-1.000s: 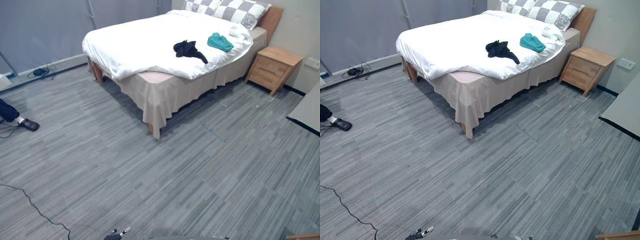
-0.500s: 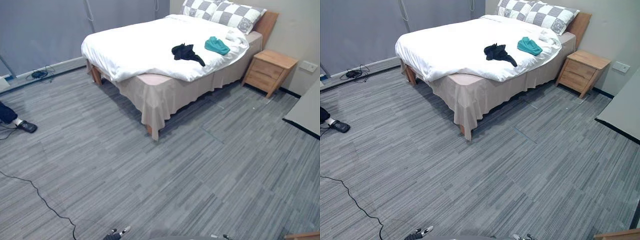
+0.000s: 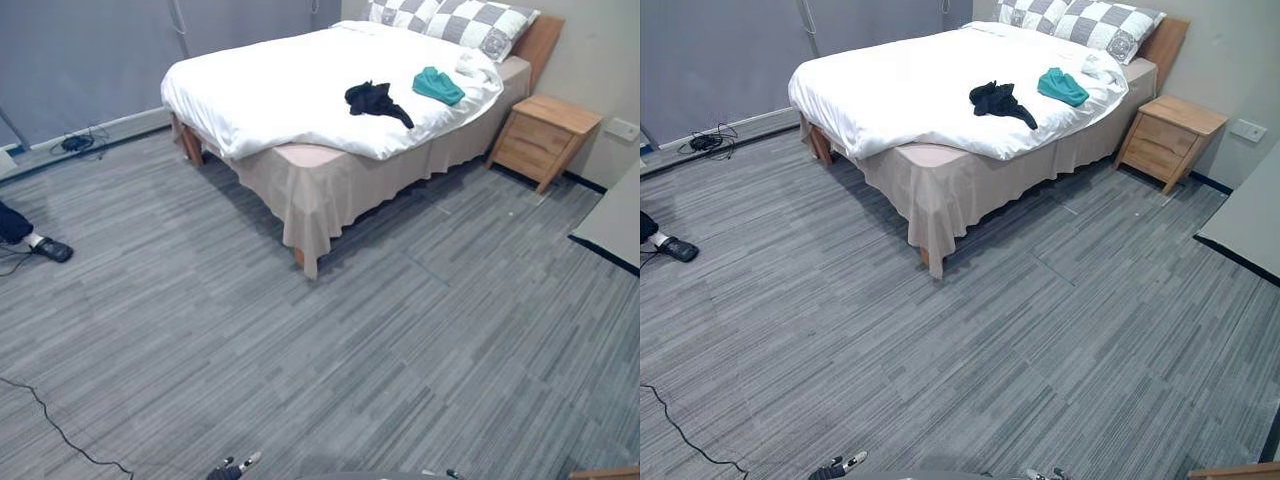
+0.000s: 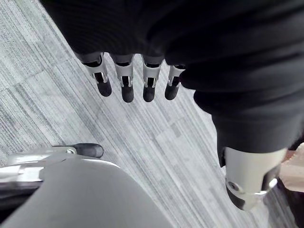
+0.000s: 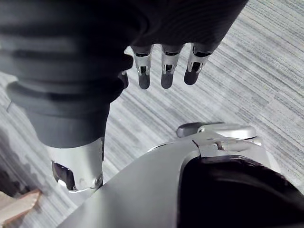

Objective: Tidy the bed and pick cloth on bed and put in laundry

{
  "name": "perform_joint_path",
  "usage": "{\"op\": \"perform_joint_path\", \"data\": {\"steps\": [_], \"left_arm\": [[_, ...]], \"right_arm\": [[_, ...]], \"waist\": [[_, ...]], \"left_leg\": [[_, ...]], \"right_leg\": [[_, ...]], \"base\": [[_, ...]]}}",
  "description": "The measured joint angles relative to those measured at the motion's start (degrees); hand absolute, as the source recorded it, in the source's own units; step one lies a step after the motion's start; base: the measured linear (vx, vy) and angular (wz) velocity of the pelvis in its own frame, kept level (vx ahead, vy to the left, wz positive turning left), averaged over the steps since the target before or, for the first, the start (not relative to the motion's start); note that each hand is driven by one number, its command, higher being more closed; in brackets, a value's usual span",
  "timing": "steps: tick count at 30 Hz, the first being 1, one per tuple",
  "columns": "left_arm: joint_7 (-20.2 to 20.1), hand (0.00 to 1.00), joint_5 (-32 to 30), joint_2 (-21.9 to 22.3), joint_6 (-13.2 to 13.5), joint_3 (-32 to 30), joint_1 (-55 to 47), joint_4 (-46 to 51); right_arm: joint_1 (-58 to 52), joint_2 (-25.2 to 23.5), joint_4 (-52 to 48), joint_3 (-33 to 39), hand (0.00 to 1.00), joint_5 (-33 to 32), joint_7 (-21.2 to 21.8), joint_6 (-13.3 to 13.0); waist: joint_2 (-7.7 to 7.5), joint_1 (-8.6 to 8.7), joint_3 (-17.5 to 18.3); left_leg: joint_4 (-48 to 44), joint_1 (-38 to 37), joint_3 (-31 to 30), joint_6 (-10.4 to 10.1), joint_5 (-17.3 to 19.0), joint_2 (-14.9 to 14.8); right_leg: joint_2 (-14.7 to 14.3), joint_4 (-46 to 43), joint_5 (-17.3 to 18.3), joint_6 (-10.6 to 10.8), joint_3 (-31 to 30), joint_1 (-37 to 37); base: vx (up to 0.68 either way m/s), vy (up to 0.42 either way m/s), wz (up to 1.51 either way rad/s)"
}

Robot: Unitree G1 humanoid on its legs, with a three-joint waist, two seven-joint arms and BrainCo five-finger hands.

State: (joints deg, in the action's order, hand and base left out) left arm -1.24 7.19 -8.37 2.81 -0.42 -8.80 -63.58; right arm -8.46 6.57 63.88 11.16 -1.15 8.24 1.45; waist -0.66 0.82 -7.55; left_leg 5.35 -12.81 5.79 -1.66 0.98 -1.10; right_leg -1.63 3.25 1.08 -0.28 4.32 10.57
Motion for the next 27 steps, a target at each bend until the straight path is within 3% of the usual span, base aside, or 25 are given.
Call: {"op": "perform_joint_path", "data": {"steps": [2,5,6,7,8,11,13,16,17,18,19,20,21,22,23,24,26,27], "left_arm": [[0.00,0.00,0.07,0.00,0.02,0.03,0.26,0.03],[-0.06,0.00,0.66,-1.43,-0.18,0.32,1.04,0.06],[0.04,0.00,1.22,-2.36,-0.43,0.26,1.40,-0.09],[0.07,0.00,1.23,-2.55,-0.62,0.25,1.67,-0.07],[0.10,0.00,1.23,-2.54,-0.66,0.17,1.70,-0.11],[0.05,0.00,1.19,-2.18,-0.97,-0.20,1.02,-0.11],[0.01,0.00,1.19,-2.01,-1.39,-0.26,1.69,-0.10],[0.13,0.00,1.19,-2.01,-2.31,-0.96,2.18,-0.16],[0.12,0.00,1.19,-1.18,-2.35,-1.60,2.39,-0.16],[0.07,0.00,1.14,0.32,-2.33,-1.83,2.82,-0.14],[0.04,0.00,1.15,0.64,-2.31,-1.86,2.82,-0.14],[0.02,0.00,1.14,1.56,-1.86,-2.43,3.45,-0.03],[0.02,0.00,1.15,1.55,-1.57,-2.52,3.46,0.01],[0.05,0.00,1.21,1.62,-1.21,-2.61,3.46,0.05],[0.07,0.00,1.27,1.32,-1.02,-2.69,3.25,0.05],[0.08,0.00,1.98,0.96,-0.49,-3.33,3.28,0.13],[0.03,0.00,2.38,0.97,0.12,-4.35,3.23,0.30],[-0.04,0.00,2.37,0.78,0.38,-4.34,3.17,1.26]], "right_arm": [[0.57,0.09,0.01,-0.05,0.00,0.24,0.00,0.05],[1.68,-0.44,-0.48,0.04,0.00,-0.15,-0.73,1.36],[3.09,-1.47,-1.16,1.14,0.00,-0.64,-1.52,2.68],[3.78,-1.84,-1.08,2.26,0.00,-0.77,-2.00,3.02],[3.96,-1.83,-0.87,2.61,0.00,-0.88,-2.14,3.22],[3.78,-2.15,1.07,4.65,0.00,-1.02,-2.59,3.85],[3.10,-1.93,1.10,4.81,0.00,-1.31,-3.10,4.16],[1.74,-2.58,1.12,6.70,0.00,-2.80,-3.09,4.97],[1.39,-2.34,1.11,7.40,0.00,-2.78,-3.01,5.08],[1.11,-1.31,1.04,7.68,0.00,-2.77,-2.99,5.20],[0.85,-1.22,1.01,8.03,0.00,-2.73,-3.08,5.20],[0.24,-0.62,1.02,8.74,0.00,-2.58,-2.95,5.22],[0.20,-0.58,1.08,8.62,0.00,-2.43,-2.95,5.29],[0.19,-0.47,1.21,8.55,0.00,-2.07,-2.92,5.27],[0.08,-0.57,1.21,8.23,0.00,-1.55,-2.91,5.20],[0.08,-0.22,1.42,7.03,0.00,-1.02,-3.05,5.14],[0.21,0.38,2.67,5.52,0.00,-0.37,-3.70,5.18],[0.33,0.50,2.81,4.50,0.00,-0.32,-4.03,5.07]], "waist": [[0.09,-0.02,-0.54],[-1.83,0.04,-1.90],[-2.97,-0.11,-2.94],[-3.73,0.08,-4.64],[-3.50,0.28,-5.58],[-2.83,0.07,-5.90],[-2.01,0.39,-6.24],[-2.03,0.91,-6.77],[-0.91,1.18,-7.14],[1.66,1.78,-6.75],[2.50,1.92,-6.35],[4.42,1.54,-5.45],[4.37,1.57,-5.40],[4.18,1.56,-5.40],[3.89,1.88,-5.47],[3.92,2.24,-6.03],[3.64,1.71,-6.39],[2.53,1.20,-6.84]], "left_leg": [[-0.90,0.16,0.82,0.49,0.85,-0.16],[-7.00,3.74,2.03,1.72,6.39,1.38],[-7.51,4.18,2.30,2.40,6.93,2.51],[-7.79,3.06,2.18,2.53,6.89,2.34],[-7.90,2.30,2.14,2.53,6.89,1.94],[-9.27,1.09,1.56,1.50,8.43,-1.74],[-10.60,1.27,0.40,-0.84,10.43,-5.15],[-13.95,0.05,-0.32,-3.95,15.64,-6.55],[-14.14,-1.11,-0.63,-3.82,16.94,-7.56],[-13.56,-2.67,-0.87,-3.27,18.46,-10.37],[-13.23,-2.95,-0.85,-2.29,19.02,-11.09],[-18.06,-2.75,-1.10,-2.32,17.93,-12.92],[-22.17,-1.30,-1.12,-3.51,16.41,-13.48],[-26.99,0.81,-1.26,-3.22,14.75,-14.16],[-38.46,5.17,-1.75,-2.77,10.26,-15.41],[-52.64,10.85,-2.02,-2.88,9.05,-17.42],[-65.25,17.71,-2.49,-1.72,11.05,-16.75],[-65.08,21.16,-1.72,-1.35,12.82,-13.78]], "right_leg": [[0.03,-3.88,1.93,-0.20,-0.45,-1.97],[3.35,-22.60,12.36,5.60,-0.15,-11.45],[6.09,-35.17,12.95,5.76,0.79,-18.11],[6.96,-40.32,13.15,5.18,1.85,-20.21],[7.25,-41.89,13.57,4.54,2.36,-20.92],[6.66,-30.00,12.25,3.65,3.57,-20.76],[5.42,-11.15,3.02,3.70,3.36,-21.01],[7.87,-6.27,-3.33,5.85,3.41,-21.86],[7.14,-8.33,-5.30,5.31,3.66,-21.91],[5.02,-14.78,-4.80,4.40,4.25,-23.78],[4.44,-17.53,-3.89,3.65,4.43,-25.03],[2.70,-26.02,1.06,-0.76,5.15,-28.15],[2.36,-27.32,2.62,-1.23,5.13,-28.09],[2.06,-27.95,3.56,-1.49,5.25,-27.29],[1.32,-27.51,5.76,-2.19,5.64,-24.64],[-0.52,-25.11,7.10,-3.30,5.85,-20.60],[-2.32,-20.23,7.98,-4.47,6.14,-13.09],[-2.32,-17.87,8.16,-4.57,6.20,-8.78]], "base": [[-0.06,-0.006,-0.17],[-0.09,-0.016,-0.19],[-0.05,-0.032,-0.12],[0.01,-0.019,-0.04],[0.07,0.009,0.13],[0.12,-0.040,0.16],[0.34,-0.152,0.13],[0.38,-0.258,0.08],[0.47,-0.335,0.15],[0.50,-0.331,0.12],[0.74,-0.410,0.10],[0.63,-0.355,-0.09],[0.54,-0.313,-0.17],[0.41,-0.288,-0.11],[0.52,-0.320,0.07],[0.52,-0.292,0.15],[0.54,-0.221,0.16],[0.54,-0.182,0.13]]}}
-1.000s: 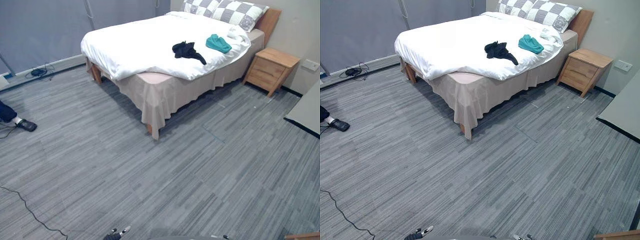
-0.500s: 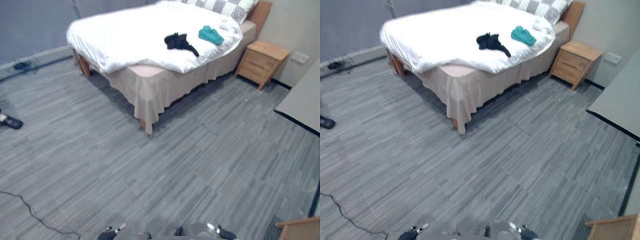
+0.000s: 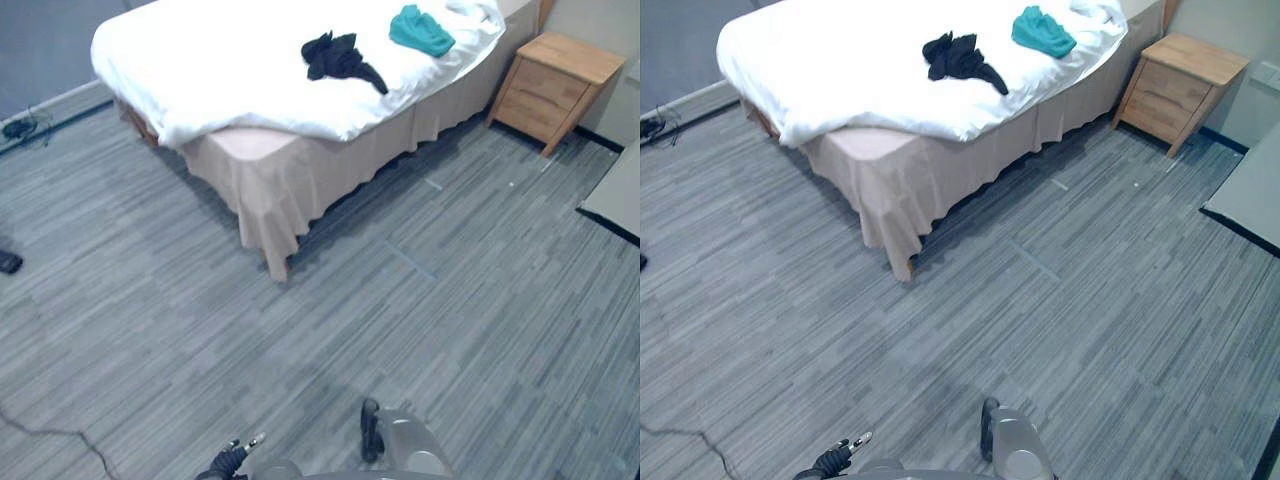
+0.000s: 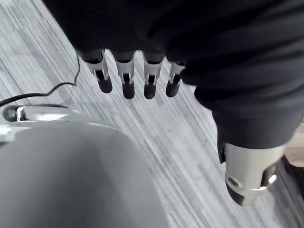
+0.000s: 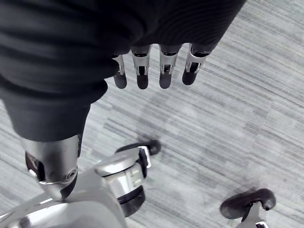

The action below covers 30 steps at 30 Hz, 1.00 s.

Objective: Tidy the bed and pick cloth on bed and put in laundry

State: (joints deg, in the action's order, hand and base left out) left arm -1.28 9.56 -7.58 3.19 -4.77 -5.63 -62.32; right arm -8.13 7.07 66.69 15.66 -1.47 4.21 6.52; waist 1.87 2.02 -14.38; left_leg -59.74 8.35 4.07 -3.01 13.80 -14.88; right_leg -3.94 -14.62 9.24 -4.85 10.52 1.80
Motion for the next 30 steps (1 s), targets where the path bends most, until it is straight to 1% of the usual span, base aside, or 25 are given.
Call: {"op": "perform_joint_path", "data": {"steps": [1,2,4,5,6,8,9,10,11,12,13,14,15,16,17,18,19,20,21,22,24,26,28,29,30], "left_arm": [[-0.06,0.00,0.00,-0.03,0.17,-0.01,0.03,0.21],[-0.10,0.00,0.00,-0.17,0.33,-0.24,-0.03,0.73],[-0.13,0.00,0.01,0.27,0.98,-0.54,-0.10,1.19],[-0.11,0.00,0.01,0.46,1.18,-0.70,-0.03,1.18],[-0.08,0.00,-0.01,0.73,1.24,-1.06,0.06,1.17],[-0.03,0.00,-0.02,1.20,1.16,-1.07,0.06,1.21],[-0.01,0.00,-0.02,1.10,0.80,-1.59,-0.13,1.22],[0.09,0.00,-0.01,0.96,-0.02,-2.27,-0.37,1.13],[0.11,0.00,0.00,0.81,-0.52,-2.29,-0.44,1.02],[0.19,0.00,-0.01,0.26,-1.29,-2.52,-0.39,0.98],[0.21,0.00,0.00,-0.32,-1.91,-3.08,-0.18,0.98],[0.23,0.00,-0.02,-0.46,-2.20,-3.71,-0.03,0.98],[0.33,0.00,-0.09,-0.44,-2.50,-4.18,0.02,1.03],[0.30,0.00,-0.14,-0.33,-2.38,-4.13,0.02,1.09],[0.30,0.00,-0.14,-0.33,-2.19,-3.66,0.02,1.09],[0.15,0.00,-0.24,-0.42,-1.68,-2.09,0.22,1.21],[0.09,0.00,-0.31,-0.49,-1.66,-1.56,0.49,1.13],[0.03,0.00,-0.58,-0.64,-1.55,-0.48,1.89,1.19],[-0.01,0.00,-0.64,-1.44,-1.51,0.41,3.64,1.11],[-0.04,0.00,-0.60,-1.49,-1.51,0.87,4.43,1.11],[-0.32,0.00,-0.65,-1.01,-1.45,0.83,5.39,1.11],[-1.08,0.00,-0.70,-0.85,-1.58,0.53,3.96,1.01],[-1.18,0.00,-0.76,-1.07,-1.26,-0.15,2.06,1.19],[-1.16,0.00,-0.75,-1.22,-1.09,-0.77,0.83,1.30],[-1.17,0.00,-0.75,-1.38,-0.83,-1.56,-0.73,1.65]], "right_arm": [[0.18,0.07,0.00,-0.02,0.00,0.04,-0.16,-0.36],[0.60,0.25,-0.09,0.10,0.00,0.11,-0.22,-0.98],[2.19,0.12,-0.53,0.76,0.00,1.12,-0.25,-2.81],[2.64,0.03,-0.75,2.02,0.00,1.56,-0.20,-3.53],[2.70,-0.27,-1.17,2.68,0.00,1.61,-0.14,-4.08],[2.73,-0.39,-2.26,2.63,0.00,1.35,0.15,-4.03],[2.79,-0.44,-2.73,2.61,0.00,1.32,0.96,-4.09],[2.99,-0.53,-3.00,2.33,0.00,1.32,1.25,-4.25],[3.51,-0.47,-2.99,2.29,0.00,1.33,1.47,-4.37],[5.01,-0.76,-2.88,2.28,0.00,1.34,2.05,-4.29],[6.36,-1.43,-2.68,2.23,0.00,1.60,2.40,-4.08],[6.86,-1.81,-2.49,2.24,0.00,1.72,2.60,-4.08],[7.73,-2.08,-2.23,2.42,0.00,2.10,3.38,-4.31],[8.00,-1.71,-2.04,2.16,0.00,2.06,3.67,-4.44],[8.07,-1.60,-2.06,2.17,0.00,2.05,3.64,-4.89],[8.00,-1.02,-2.44,1.98,0.00,1.24,3.51,-5.54],[7.77,-0.91,-2.57,1.89,0.00,0.45,3.45,-5.75],[7.11,-0.97,-2.76,1.90,0.00,-0.82,3.30,-6.02],[5.99,-1.14,-2.82,2.01,0.00,-2.36,3.25,-5.95],[5.32,-1.25,-2.80,2.38,0.00,-2.86,3.18,-5.85],[2.96,-2.63,-2.74,4.59,0.00,-5.93,2.77,-4.95],[2.09,-3.32,-2.78,5.97,0.00,-6.97,2.64,-4.71],[1.16,-3.96,-2.90,6.40,0.00,-7.20,2.15,-4.61],[0.97,-4.28,-2.92,6.38,0.00,-7.44,2.11,-4.09],[0.73,-4.41,-2.88,6.29,0.00,-7.40,2.16,-3.20]], "waist": [[-0.27,-0.20,-0.19],[-0.39,-1.12,-0.24],[-0.97,-1.76,-0.64],[-1.30,-1.96,-0.80],[-1.20,-2.38,-0.89],[-0.72,-2.92,-0.93],[-1.12,-3.27,-0.80],[-1.53,-3.59,0.18],[-2.27,-3.61,0.42],[-3.18,-3.42,1.05],[-4.62,-3.32,0.70],[-5.16,-3.34,0.40],[-5.31,-3.11,0.19],[-4.84,-3.04,-0.08],[-4.41,-3.14,-0.34],[-2.49,-2.93,-0.96],[-1.65,-2.72,-0.84],[-1.78,-2.77,-0.64],[-2.16,-2.73,-0.46],[-2.19,-2.70,-0.44],[-2.68,-2.03,-0.15],[-2.56,-1.35,-0.01],[-3.42,-1.48,0.86],[-3.87,-1.65,1.58],[-4.87,-1.85,3.08]], "left_leg": [[1.67,1.54,1.08,0.52,0.67,1.33],[6.34,3.62,3.16,0.05,1.20,3.30],[23.46,6.11,9.71,-0.44,0.74,7.76],[32.45,6.02,12.91,-1.32,-0.61,9.58],[42.02,6.19,16.78,-0.95,-4.03,11.01],[49.19,7.09,21.97,0.09,-6.89,11.30],[49.23,7.67,25.15,2.99,-8.77,11.24],[47.93,7.52,26.48,8.32,-12.42,11.73],[48.01,7.57,26.56,9.79,-13.37,12.03],[48.53,6.87,28.01,10.78,-13.91,13.31],[47.79,5.45,28.82,13.61,-12.60,14.56],[46.91,4.50,28.43,14.55,-11.73,15.22],[46.44,1.25,27.51,14.75,-10.06,15.93],[47.17,-2.41,24.93,14.68,-9.91,15.90],[48.25,-4.62,23.08,14.63,-9.92,15.66],[50.98,-9.02,20.54,12.74,-9.20,14.31],[52.14,-10.38,19.42,12.29,-8.94,13.80],[54.17,-12.31,17.16,11.24,-8.84,13.57],[55.15,-12.74,14.24,10.62,-8.58,13.91],[55.39,-12.80,12.76,10.13,-8.31,14.14],[55.48,-13.43,6.45,9.32,-8.15,15.30],[54.84,-14.79,2.81,7.80,-7.24,15.01],[53.72,-15.98,1.86,5.55,-5.90,14.16],[52.95,-16.28,1.88,4.14,-5.05,13.50],[51.92,-16.31,2.09,2.07,-3.79,12.75]], "right_leg": [[0.07,0.99,0.10,-0.17,0.00,1.73],[0.21,2.44,0.37,0.01,-0.03,3.65],[1.19,4.84,1.91,0.38,-0.47,7.83],[1.91,5.88,2.78,0.85,-0.32,9.70],[2.19,8.06,3.64,1.85,-0.20,13.16],[1.75,11.32,5.40,3.51,0.30,17.95],[2.06,11.71,7.19,4.67,0.59,20.18],[3.56,8.59,8.26,5.95,0.42,19.71],[4.48,4.41,8.75,6.83,0.59,17.78],[7.51,-8.40,9.92,9.78,0.59,12.31],[11.35,-22.85,8.57,16.27,0.55,6.48],[13.28,-28.60,7.98,17.30,1.05,4.05],[16.72,-36.22,8.43,16.27,3.87,1.60],[17.99,-37.87,9.19,14.81,6.25,0.38],[17.65,-36.78,9.45,14.47,7.02,0.14],[15.43,-31.42,9.75,13.90,7.69,-0.38],[14.40,-27.97,9.75,13.90,8.20,-1.10],[13.61,-21.19,9.54,13.85,8.29,-3.15],[13.96,-14.50,8.60,14.24,7.61,-5.47],[14.17,-11.43,7.48,14.11,6.37,-6.67],[15.17,-2.76,1.56,13.41,-1.85,-10.28],[15.26,-1.58,-1.23,12.16,-7.47,-10.80],[15.10,-1.49,-3.61,11.47,-9.67,-10.42],[14.66,-0.99,-5.53,11.20,-9.85,-9.80],[13.84,0.45,-9.63,11.43,-9.87,-9.67]], "base": [[0.49,-0.148,-0.01],[0.44,-0.094,-0.18],[0.46,-0.040,-0.18],[0.52,0.009,-0.01],[0.65,0.052,0.09],[0.58,0.112,0.19],[0.62,0.161,0.03],[0.62,0.166,0.00],[0.64,0.181,-0.01],[0.76,0.256,0.05],[0.75,0.262,0.03],[0.61,0.213,0.12],[0.46,0.149,0.21],[0.51,0.142,0.23],[0.54,0.115,0.22],[0.38,0.044,0.29],[0.33,-0.011,0.56],[0.30,-0.060,0.92],[0.30,-0.083,1.05],[0.30,-0.105,1.21],[0.33,-0.122,1.42],[0.35,-0.172,1.26],[0.33,-0.208,0.87],[0.30,-0.266,0.64],[0.36,-0.370,0.46]]}}
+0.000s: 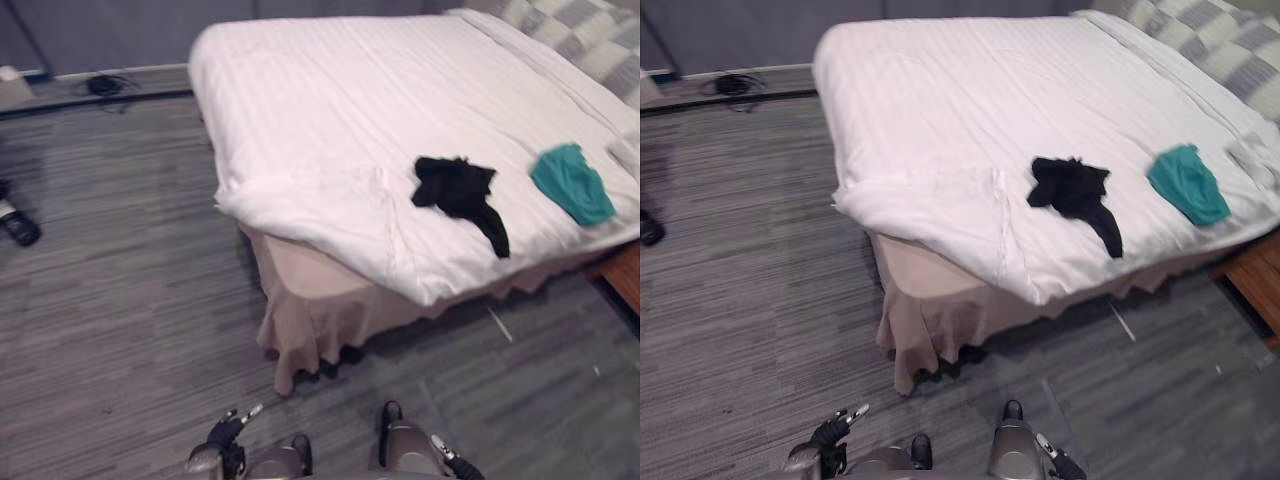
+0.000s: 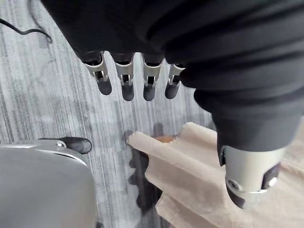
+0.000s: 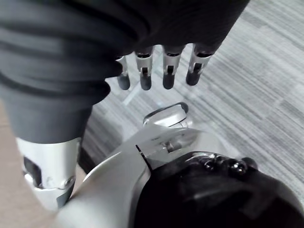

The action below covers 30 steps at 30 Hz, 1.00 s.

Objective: Tidy the bed and pick cloth on bed and put in laundry

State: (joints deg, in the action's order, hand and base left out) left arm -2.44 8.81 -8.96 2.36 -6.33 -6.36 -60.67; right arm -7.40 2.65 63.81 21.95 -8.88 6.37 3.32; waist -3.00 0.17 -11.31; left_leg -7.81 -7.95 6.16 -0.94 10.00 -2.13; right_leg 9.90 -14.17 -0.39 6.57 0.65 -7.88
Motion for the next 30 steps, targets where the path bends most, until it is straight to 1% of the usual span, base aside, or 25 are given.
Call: {"op": "perform_joint_path", "data": {"steps": [1,2,3,4,5,6,7,8,9,10,12,13,14,16,17,18,20,21,22,23,24,26,28,29,30], "left_arm": [[0.01,0.00,0.02,-0.53,0.39,-0.76,-1.23,0.49],[0.07,0.00,0.03,-0.58,0.46,-0.95,-1.43,0.41],[0.05,0.00,0.02,-0.01,0.86,-1.02,-1.67,0.34],[0.05,0.00,0.03,1.30,2.07,-0.96,-1.90,0.23],[0.09,0.00,0.13,1.92,3.03,-0.93,-1.56,0.08],[0.09,0.00,0.27,3.21,4.99,-0.46,-0.88,0.12],[0.28,0.00,0.34,4.23,6.79,0.09,-0.25,0.41],[0.59,0.00,0.37,4.52,7.80,0.95,0.24,0.57],[1.65,0.00,0.37,4.50,9.44,2.79,0.99,1.99],[2.43,0.00,0.37,4.29,10.49,3.55,1.12,3.22],[5.96,0.00,0.11,3.63,14.11,4.17,1.91,13.67],[7.01,0.00,0.09,3.14,14.78,4.17,2.39,16.62],[8.81,0.00,0.07,1.41,15.81,4.09,3.69,22.12],[11.02,0.00,0.37,-2.36,16.59,2.79,6.07,30.20],[11.75,0.00,0.54,-3.99,16.67,1.19,7.18,33.82],[12.59,0.00,0.60,-5.70,16.63,-1.04,8.81,37.70],[12.73,0.00,0.09,-8.42,16.53,-3.38,11.03,41.05],[12.49,0.00,-0.50,-10.67,15.94,-3.39,12.79,41.32],[12.37,0.00,-1.52,-12.92,14.90,-3.31,14.46,41.66],[12.28,0.00,-2.13,-13.93,14.25,-3.23,15.68,41.66],[11.60,0.00,-2.72,-15.78,13.18,-3.05,18.94,41.63],[10.91,0.00,-2.98,-18.83,12.05,-1.18,27.20,40.39],[10.19,0.00,-3.27,-22.92,10.70,4.29,39.02,35.41],[10.08,0.00,-3.55,-23.60,10.12,5.86,41.60,34.34],[10.12,0.00,-4.70,-24.38,9.19,9.05,46.51,31.69]], "right_arm": [[-0.25,-0.59,0.24,-0.11,0.00,0.30,0.20,0.90],[-0.31,-0.54,0.54,-0.22,0.00,0.52,0.28,1.07],[0.04,0.37,0.59,-0.82,0.00,0.58,0.87,1.29],[0.30,1.78,0.35,-2.39,0.00,0.62,1.65,1.40],[0.49,2.50,0.21,-2.62,0.00,0.62,2.04,1.67],[0.59,3.76,0.14,-2.72,0.00,0.84,2.56,2.25],[0.85,4.75,0.10,-2.69,0.00,1.26,2.72,2.84],[0.81,5.20,0.11,-2.65,0.00,1.33,2.83,3.28],[0.80,5.90,0.05,-2.64,0.00,1.39,3.05,3.74],[0.77,5.97,0.03,-2.65,0.00,1.40,3.23,3.92],[0.76,6.77,-0.05,-2.71,0.00,1.40,3.77,4.04],[0.74,7.03,-0.07,-2.76,0.00,1.40,3.77,4.04],[0.73,7.31,-0.08,-2.75,0.00,1.39,3.69,3.95],[0.69,7.57,-0.20,-2.64,0.00,0.95,3.42,3.80],[0.37,7.51,-0.51,-2.54,0.00,0.56,3.32,3.76],[-0.85,7.36,-1.41,-2.49,0.00,0.40,3.08,3.75],[-2.66,7.31,-2.55,-2.48,0.00,0.38,2.38,3.20],[-3.60,7.31,-2.85,-2.48,0.00,0.37,2.28,2.95],[-3.97,7.27,-3.52,-2.49,0.00,-0.16,2.20,2.75],[-4.08,7.21,-4.18,-2.51,0.00,-0.28,2.15,2.51],[-3.92,7.18,-5.06,-2.76,0.00,-0.92,2.07,1.51],[-2.93,7.16,-6.74,-2.88,0.00,-2.00,2.07,0.21],[-0.63,7.35,-8.60,-4.88,0.00,-3.78,1.93,-1.12],[-0.16,7.23,-9.16,-5.27,0.00,-4.17,1.92,-1.33],[1.28,7.13,-10.21,-6.96,0.00,-4.76,1.82,-1.99]], "waist": [[-1.68,-0.81,1.22],[-2.03,-1.23,1.42],[-0.10,-1.31,1.68],[1.80,-0.93,2.26],[3.22,-0.72,2.28],[4.63,0.02,2.15],[6.33,0.74,2.23],[6.69,1.16,2.15],[6.87,1.92,1.81],[7.12,1.99,1.66],[7.72,2.04,1.13],[7.98,2.07,1.16],[8.28,2.11,1.09],[9.20,2.33,0.81],[9.02,2.47,0.56],[9.20,2.60,0.63],[9.31,2.88,0.53],[9.41,3.08,0.49],[9.46,3.80,0.22],[9.55,4.06,-0.01],[8.86,4.26,-0.95],[8.72,4.66,-3.26],[7.14,5.94,-7.04],[6.67,6.30,-7.93],[5.87,7.20,-10.05]], "left_leg": [[-0.81,-0.42,0.23,-1.94,1.19,0.10],[-1.03,-0.97,0.22,-2.87,1.85,0.01],[-1.65,-1.19,0.27,-4.25,2.73,-2.22],[-1.81,-0.90,0.23,-5.22,3.34,-4.57],[-1.79,-0.69,0.24,-5.38,3.44,-5.62],[-1.70,0.08,0.25,-5.72,3.23,-7.33],[-2.08,1.01,0.60,-7.10,2.31,-8.21],[-2.62,1.47,1.36,-7.78,1.52,-8.53],[-3.40,2.08,3.61,-7.51,0.05,-8.73],[-3.58,2.18,4.82,-7.32,-0.51,-8.65],[-2.25,2.06,6.57,-6.73,-2.49,-8.69],[-1.62,2.04,6.71,-6.67,-2.90,-8.68],[0.05,1.97,6.69,-6.46,-3.57,-8.67],[2.25,2.26,6.67,-6.28,-3.60,-8.81],[2.55,2.59,6.69,-5.82,-3.29,-8.89],[2.63,2.73,6.68,-6.04,-2.99,-8.87],[2.99,2.73,6.68,-6.02,-2.99,-8.80],[2.99,2.78,6.68,-6.01,-3.00,-8.80],[2.93,3.17,6.69,-6.01,-3.00,-8.82],[2.89,3.57,6.78,-6.01,-3.00,-8.81],[2.24,5.02,7.31,-5.64,-3.24,-8.78],[-0.54,7.71,8.04,-5.56,-3.23,-8.78],[-3.34,11.04,8.98,-5.91,-3.40,-8.74],[-3.58,11.59,9.32,-5.91,-3.40,-8.74],[-4.49,12.93,9.97,-5.74,-3.23,-8.86]], "right_leg": [[-0.19,1.95,-6.98,-0.13,0.10,0.96],[-0.18,2.61,-5.18,0.71,0.74,1.89],[-2.22,6.26,-3.75,0.34,1.16,4.80],[-4.32,9.49,-3.76,0.35,2.24,6.30],[-5.27,10.46,-3.80,0.29,2.75,6.69],[-6.76,11.45,-3.76,0.19,3.77,6.68],[-7.26,11.62,-3.35,-0.52,4.98,6.68],[-7.27,11.53,-3.06,-0.96,5.68,6.67],[-7.21,11.31,-2.65,-1.59,6.42,6.83],[-7.21,11.33,-2.48,-1.83,6.92,7.13],[-7.21,11.31,-1.25,-1.86,7.94,7.46],[-7.20,11.40,-1.15,-1.72,8.41,7.40],[-7.21,11.33,-1.11,-1.67,9.17,7.01],[-7.51,11.20,-1.20,-1.59,9.89,6.40],[-7.66,11.55,-1.50,-1.47,10.22,6.46],[-7.92,12.31,-1.91,-1.43,10.42,6.78],[-7.86,12.27,-1.91,-1.44,10.64,6.81],[-7.84,11.88,-1.91,-1.45,10.85,6.52],[-7.79,11.15,-1.77,-1.58,10.89,5.83],[-7.75,10.55,-1.60,-1.71,10.79,5.12],[-7.55,8.62,-1.24,-2.21,10.13,2.59],[-6.92,4.54,-0.74,-2.71,9.33,-1.67],[-6.62,1.69,-0.81,-3.18,7.89,-5.87],[-6.63,1.39,-0.85,-3.21,7.45,-6.69],[-6.53,1.08,-1.23,-3.38,6.86,-8.15]], "base": [[0.30,-0.350,0.19],[0.28,-0.410,-0.12],[0.21,-0.399,-0.16],[0.17,-0.371,-0.08],[0.13,-0.362,0.11],[0.09,-0.314,0.28],[0.07,-0.299,0.39],[0.02,-0.200,0.46],[0.00,-0.144,0.35],[-0.01,-0.129,0.39],[-0.08,-0.116,0.32],[-0.12,-0.101,0.29],[-0.12,-0.049,0.28],[-0.13,-0.035,0.20],[-0.13,-0.047,0.10],[-0.11,-0.043,0.07],[-0.03,-0.018,0.05],[-0.01,-0.008,0.05],[0.00,0.000,0.00],[-0.02,-0.013,-0.11],[-0.02,-0.012,-0.20],[-0.03,-0.015,-0.20],[-0.06,-0.011,-0.25],[-0.06,-0.005,-0.30],[-0.05,0.003,-0.21]]}}
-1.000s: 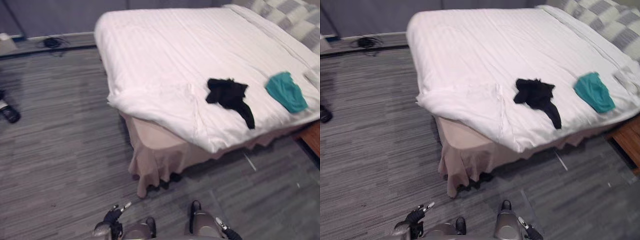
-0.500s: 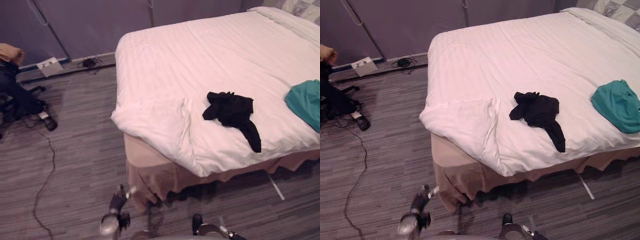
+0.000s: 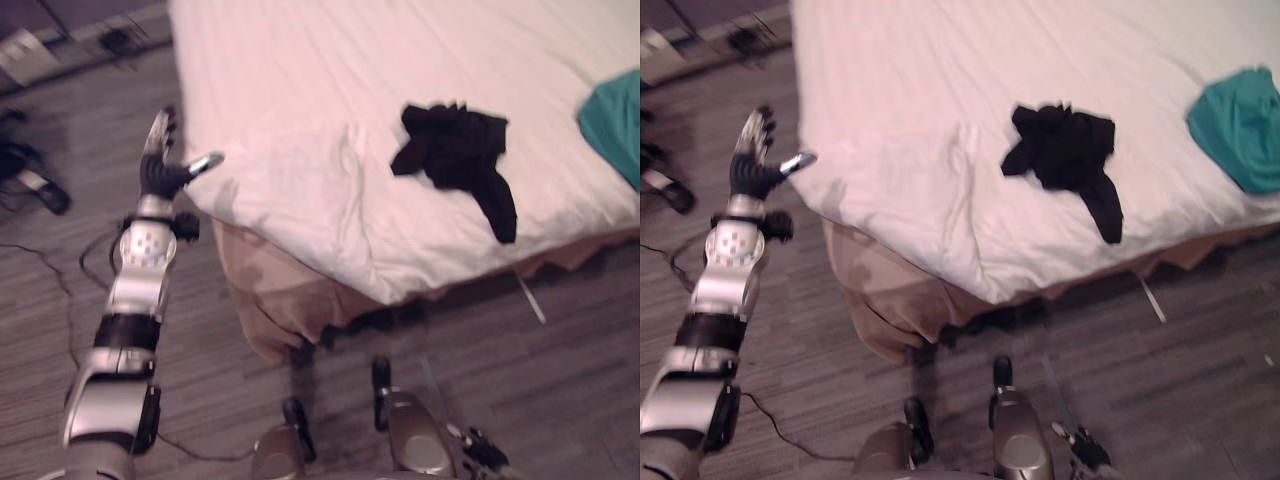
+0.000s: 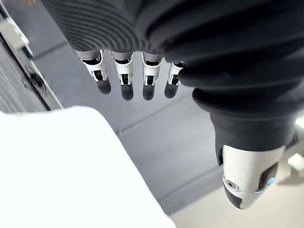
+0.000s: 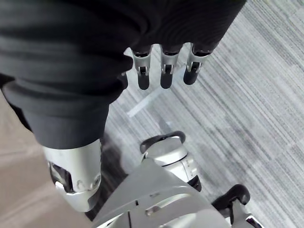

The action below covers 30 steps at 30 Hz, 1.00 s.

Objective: Tidy the bed and pick cloth on bed and put in laundry

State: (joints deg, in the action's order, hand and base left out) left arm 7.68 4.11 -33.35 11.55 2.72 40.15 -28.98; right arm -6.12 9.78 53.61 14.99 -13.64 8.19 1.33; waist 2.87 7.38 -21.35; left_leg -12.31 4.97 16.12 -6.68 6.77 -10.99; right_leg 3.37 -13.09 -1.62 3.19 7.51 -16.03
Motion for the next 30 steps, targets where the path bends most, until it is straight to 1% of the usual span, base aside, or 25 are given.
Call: {"op": "perform_joint_path", "data": {"steps": [1,2,3,5,6,8,9,11,13,14,15,16,17,18,20,21,22,23,24,25,26,27,28,29,30], "left_arm": [[-0.03,0.00,-0.51,0.01,-0.28,1.47,1.78,-1.19],[-0.03,0.00,-2.30,0.06,-1.31,4.97,5.37,-3.34],[0.03,0.00,-4.52,0.34,-1.95,8.05,8.40,-5.07],[0.14,0.00,-9.49,1.83,-2.63,11.09,12.83,-7.73],[0.32,1.00,-11.37,2.78,-3.22,12.51,15.34,-8.99],[1.14,1.00,-14.02,3.69,-4.50,13.60,17.86,-10.11],[1.44,1.00,-16.17,3.97,-5.70,14.20,19.16,-10.14],[0.99,1.00,-19.14,3.99,-7.51,15.57,20.94,-10.73],[-1.53,1.00,-22.51,3.97,-9.48,15.86,21.74,-11.19],[-1.94,1.00,-22.82,3.92,-9.86,15.85,21.75,-11.19],[-2.73,1.00,-22.81,3.83,-10.51,15.82,21.70,-11.44],[-2.77,1.00,-22.80,3.83,-10.96,15.68,21.40,-11.75],[-2.77,1.00,-22.79,3.82,-10.96,15.64,21.07,-11.97],[-2.76,1.00,-22.75,3.69,-10.73,15.42,19.59,-12.25],[-3.03,1.00,-22.67,3.57,-9.64,14.79,15.47,-12.09],[-3.96,1.00,-22.17,3.55,-8.49,13.77,10.86,-11.84],[-4.01,1.00,-21.93,3.59,-8.12,13.15,8.63,-11.45],[-3.98,1.00,-20.94,3.83,-7.08,11.82,3.79,-10.68],[-3.74,1.00,-19.42,4.79,-5.93,8.95,-4.01,-9.75],[-3.64,1.00,-19.13,5.54,-5.61,7.58,-6.65,-9.58],[-3.14,0.00,-18.22,7.58,-4.86,4.52,-12.18,-9.59],[-2.00,0.00,-17.46,10.05,-4.37,1.86,-19.04,-9.66],[-1.69,0.00,-17.03,10.84,-4.29,1.04,-21.63,-9.83],[-1.02,0.00,-16.45,12.78,-4.13,-0.80,-28.21,-10.59],[-0.41,0.00,-16.06,14.27,-4.12,-1.86,-33.06,-12.54]], "right_arm": [[0.28,-0.04,-0.74,-0.57,0.00,-0.38,-0.06,-0.09],[0.83,-0.11,-2.60,-2.31,0.00,-1.55,-0.20,-0.57],[1.57,-0.19,-3.95,-3.83,0.00,-1.88,-0.41,-1.13],[2.36,-0.21,-6.45,-6.47,0.00,-4.47,-0.56,-1.68],[2.70,-0.35,-8.01,-7.90,0.00,-5.99,-0.57,-2.07],[3.18,-0.52,-10.06,-9.50,0.00,-7.36,-0.66,-2.31],[3.36,-0.49,-11.81,-10.34,0.00,-8.42,-0.77,-2.57],[3.43,-0.27,-13.94,-11.43,0.00,-8.83,-0.81,-3.08],[3.50,-0.28,-16.37,-11.95,0.00,-8.93,-0.92,-4.00],[3.50,-0.20,-16.91,-12.23,0.00,-8.92,-1.02,-4.34],[3.55,0.08,-17.79,-13.14,0.00,-8.92,-1.34,-5.32],[3.54,0.29,-18.57,-13.73,0.00,-8.88,-2.00,-5.93],[3.54,0.30,-18.68,-13.84,0.00,-8.88,-2.25,-6.24],[3.47,0.30,-18.81,-13.88,0.00,-8.87,-2.81,-7.19],[2.70,0.58,-19.83,-13.73,0.00,-8.76,-4.21,-8.78],[1.49,0.84,-21.83,-13.25,0.00,-8.24,-5.86,-10.25],[0.99,0.84,-22.70,-12.79,0.00,-8.19,-6.60,-10.74],[0.07,0.93,-23.79,-12.10,0.00,-8.14,-7.80,-11.84],[-0.79,0.89,-24.73,-10.14,0.00,-8.07,-9.12,-12.24],[-1.05,0.88,-25.52,-9.09,0.00,-8.03,-9.50,-12.25],[-1.09,0.91,-26.86,-5.85,0.00,-7.55,-9.87,-12.38],[-1.18,1.39,-28.78,-2.08,0.00,-6.35,-10.63,-12.38],[-1.13,1.72,-29.47,-0.91,0.00,-5.84,-10.75,-12.42],[-0.84,3.00,-31.55,1.87,0.00,-4.93,-10.76,-12.50],[-0.09,4.44,-32.90,3.75,0.00,-3.10,-10.62,-12.54]], "waist": [[-0.18,0.29,-0.74],[-0.64,1.22,-2.44],[-0.83,1.70,-4.06],[-1.00,1.89,-5.87],[-1.19,2.19,-6.83],[-1.43,2.81,-7.86],[-1.88,2.79,-8.31],[-1.95,2.66,-8.39],[-1.99,2.58,-8.40],[-1.99,2.56,-8.40],[-1.99,2.18,-8.40],[-1.99,1.36,-8.40],[-1.99,1.23,-8.39],[-1.97,1.28,-8.37],[-1.83,1.29,-8.29],[-1.67,1.31,-8.11],[-1.71,1.37,-8.00],[-1.67,1.33,-6.44],[-1.59,1.22,-2.45],[-1.50,1.22,-1.59],[-1.06,1.25,-0.43],[-0.36,1.05,1.79],[-0.11,0.96,2.84],[0.41,0.62,5.37],[0.77,-0.45,7.05]], "left_leg": [[-0.45,0.63,0.31,0.13,0.13,-0.08],[-1.51,2.20,1.62,0.36,0.34,-0.15],[-3.04,4.02,2.30,0.36,0.94,-0.22],[-6.45,7.34,4.51,0.60,2.25,-1.12],[-8.63,9.27,5.76,1.05,3.05,-1.93],[-11.63,11.39,7.50,1.34,4.39,-3.18],[-13.89,12.79,8.39,1.52,5.51,-3.97],[-16.99,14.42,8.91,1.81,7.25,-4.92],[-19.10,14.24,9.53,2.19,8.63,-5.26],[-19.38,14.11,9.74,2.21,8.85,-5.28],[-19.71,13.58,10.69,2.35,9.15,-5.51],[-19.67,12.79,11.56,2.47,9.25,-5.57],[-19.59,12.35,11.76,2.47,9.25,-5.58],[-19.03,10.92,12.14,2.46,9.25,-5.59],[-17.17,7.72,13.14,2.03,8.94,-5.58],[-15.01,5.13,13.72,1.43,8.44,-5.40],[-13.87,3.87,13.75,1.27,8.01,-5.13],[-11.72,2.19,13.59,1.18,6.96,-4.50],[-8.79,1.24,13.24,1.05,5.38,-3.55],[-7.78,0.43,12.83,0.74,4.82,-3.17],[-5.58,-2.29,11.45,0.06,3.97,-2.78],[-3.49,-4.74,10.25,-0.24,3.36,-2.43],[-2.75,-5.37,9.93,-0.35,3.10,-2.10],[-0.58,-6.92,8.98,-0.62,2.24,-1.67],[1.10,-8.32,8.68,-0.61,1.56,-1.25]], "right_leg": [[0.15,-0.05,-0.32,-0.30,-0.20,-0.64],[0.26,-0.93,-0.51,-0.37,-1.16,-2.61],[0.36,-2.05,-0.51,-0.37,-1.85,-4.85],[0.37,-4.34,-0.49,-0.38,-3.16,-8.56],[0.38,-5.43,-0.44,-0.41,-3.60,-10.44],[0.29,-6.92,-0.18,-0.55,-3.63,-12.29],[0.23,-8.60,0.33,-0.59,-4.15,-13.89],[0.27,-11.32,1.40,-0.43,-4.49,-15.68],[0.70,-13.59,2.53,-0.10,-4.85,-15.90],[0.81,-13.92,2.68,-0.11,-4.94,-15.90],[0.88,-14.26,2.80,0.00,-5.40,-15.86],[0.91,-14.27,2.80,0.02,-5.90,-15.56],[0.91,-14.25,2.81,0.02,-5.98,-15.20],[0.93,-13.83,2.85,0.08,-5.90,-13.87],[0.96,-12.59,2.89,0.13,-5.60,-10.90],[1.01,-11.15,2.91,0.15,-5.06,-8.03],[1.11,-10.52,2.92,0.17,-4.74,-6.82],[1.31,-9.42,2.93,0.17,-4.21,-5.36],[1.54,-8.15,2.90,0.17,-3.54,-4.76],[1.65,-7.42,2.87,0.17,-3.15,-3.80],[1.67,-5.54,2.84,0.15,-1.88,-0.40],[1.53,-3.25,2.82,0.19,-0.37,3.14],[1.51,-2.47,2.74,0.32,0.05,4.12],[1.41,0.06,2.34,0.89,0.65,6.61],[1.22,2.62,1.54,1.23,1.22,8.69]], "base": [[-0.07,0.028,-0.28],[-0.07,0.038,-0.29],[-0.06,0.033,-0.30],[-0.08,0.017,-0.29],[-0.08,0.007,-0.20],[-0.06,0.008,-0.08],[-0.08,0.020,-0.11],[-0.08,0.028,-0.11],[-0.05,0.041,-0.04],[-0.04,0.037,-0.05],[-0.02,0.029,-0.14],[-0.02,0.019,-0.17],[0.01,0.005,-0.12],[0.03,-0.004,-0.04],[0.04,-0.015,0.01],[0.05,-0.026,0.08],[0.09,-0.029,0.18],[0.14,-0.031,0.26],[0.16,-0.033,0.29],[0.21,-0.036,0.36],[0.17,-0.019,0.46],[0.16,-0.004,0.45],[0.15,0.025,0.46],[0.12,0.032,0.29],[0.12,0.034,0.24]]}}
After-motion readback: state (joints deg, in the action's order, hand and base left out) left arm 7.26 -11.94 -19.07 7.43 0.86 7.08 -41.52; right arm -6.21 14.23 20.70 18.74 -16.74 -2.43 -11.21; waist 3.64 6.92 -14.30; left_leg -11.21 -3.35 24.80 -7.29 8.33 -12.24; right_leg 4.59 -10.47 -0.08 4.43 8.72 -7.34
